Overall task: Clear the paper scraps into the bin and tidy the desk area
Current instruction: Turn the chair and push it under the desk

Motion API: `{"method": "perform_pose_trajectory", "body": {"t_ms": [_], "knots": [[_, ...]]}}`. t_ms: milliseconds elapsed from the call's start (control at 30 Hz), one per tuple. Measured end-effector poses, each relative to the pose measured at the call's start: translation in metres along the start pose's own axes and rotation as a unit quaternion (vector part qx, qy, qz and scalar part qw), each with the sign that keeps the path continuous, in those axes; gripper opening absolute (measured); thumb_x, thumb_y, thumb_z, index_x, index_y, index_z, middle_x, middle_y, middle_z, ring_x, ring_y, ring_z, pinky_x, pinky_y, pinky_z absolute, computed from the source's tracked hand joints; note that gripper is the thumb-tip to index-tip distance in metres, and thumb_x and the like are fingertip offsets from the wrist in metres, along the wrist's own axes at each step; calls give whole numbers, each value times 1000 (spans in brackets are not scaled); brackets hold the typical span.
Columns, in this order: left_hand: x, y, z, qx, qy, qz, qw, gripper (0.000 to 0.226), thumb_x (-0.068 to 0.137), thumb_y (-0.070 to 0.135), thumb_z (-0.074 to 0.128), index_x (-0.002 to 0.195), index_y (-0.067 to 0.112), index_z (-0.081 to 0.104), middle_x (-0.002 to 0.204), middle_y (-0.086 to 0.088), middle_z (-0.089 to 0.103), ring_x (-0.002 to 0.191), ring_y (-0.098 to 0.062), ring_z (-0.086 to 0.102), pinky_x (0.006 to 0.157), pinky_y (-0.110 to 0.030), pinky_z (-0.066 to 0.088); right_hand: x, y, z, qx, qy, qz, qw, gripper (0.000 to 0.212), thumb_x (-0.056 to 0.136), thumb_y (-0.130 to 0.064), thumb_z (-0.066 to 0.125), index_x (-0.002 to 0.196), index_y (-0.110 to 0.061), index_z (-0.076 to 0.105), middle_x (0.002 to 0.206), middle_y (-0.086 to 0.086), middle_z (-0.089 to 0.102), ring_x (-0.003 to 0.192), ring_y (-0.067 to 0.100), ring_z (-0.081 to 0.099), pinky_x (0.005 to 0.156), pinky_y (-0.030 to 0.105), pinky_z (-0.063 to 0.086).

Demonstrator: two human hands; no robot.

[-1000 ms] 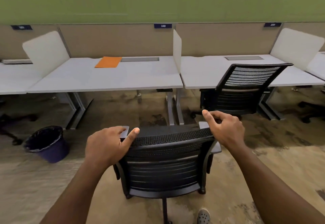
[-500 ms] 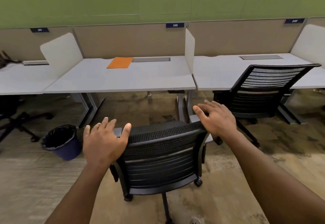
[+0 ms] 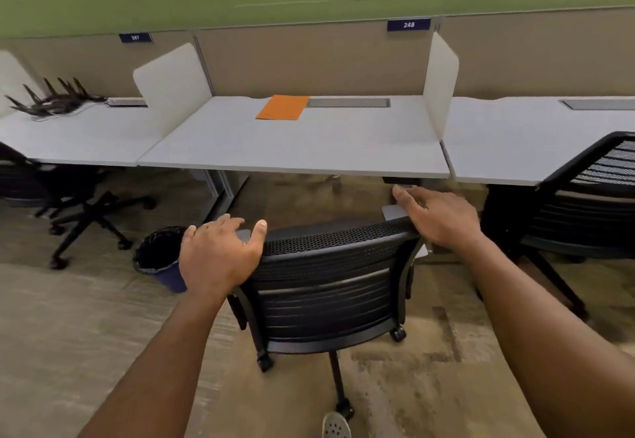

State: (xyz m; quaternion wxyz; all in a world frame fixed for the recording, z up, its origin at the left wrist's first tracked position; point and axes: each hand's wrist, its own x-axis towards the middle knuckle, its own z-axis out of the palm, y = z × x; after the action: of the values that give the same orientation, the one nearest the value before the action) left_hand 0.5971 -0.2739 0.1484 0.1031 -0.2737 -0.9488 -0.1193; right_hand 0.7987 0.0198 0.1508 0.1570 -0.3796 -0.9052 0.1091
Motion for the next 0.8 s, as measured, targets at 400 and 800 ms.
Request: {"method": "perform_pose_trajectory", "body": {"t_ms": [400, 800], "knots": [[161, -68, 46, 14, 58, 35, 998, 67, 88, 66, 31, 123, 21, 65, 140, -6, 55, 130, -24, 47, 112, -49, 29, 124, -75, 61, -9, -8, -53, 999, 79, 79, -83, 7, 83, -34, 70, 61, -17, 57, 62, 5, 53, 56, 26, 45], [315, -109, 67, 8, 5, 31, 999, 69, 84, 74, 21, 87, 30, 74, 74, 5, 66, 70, -22, 58, 59, -31, 39, 241, -138, 106, -13, -33, -39, 999, 61, 84, -73, 21, 73, -32, 65, 65, -13, 58, 59, 8, 49, 47, 22, 33]]}}
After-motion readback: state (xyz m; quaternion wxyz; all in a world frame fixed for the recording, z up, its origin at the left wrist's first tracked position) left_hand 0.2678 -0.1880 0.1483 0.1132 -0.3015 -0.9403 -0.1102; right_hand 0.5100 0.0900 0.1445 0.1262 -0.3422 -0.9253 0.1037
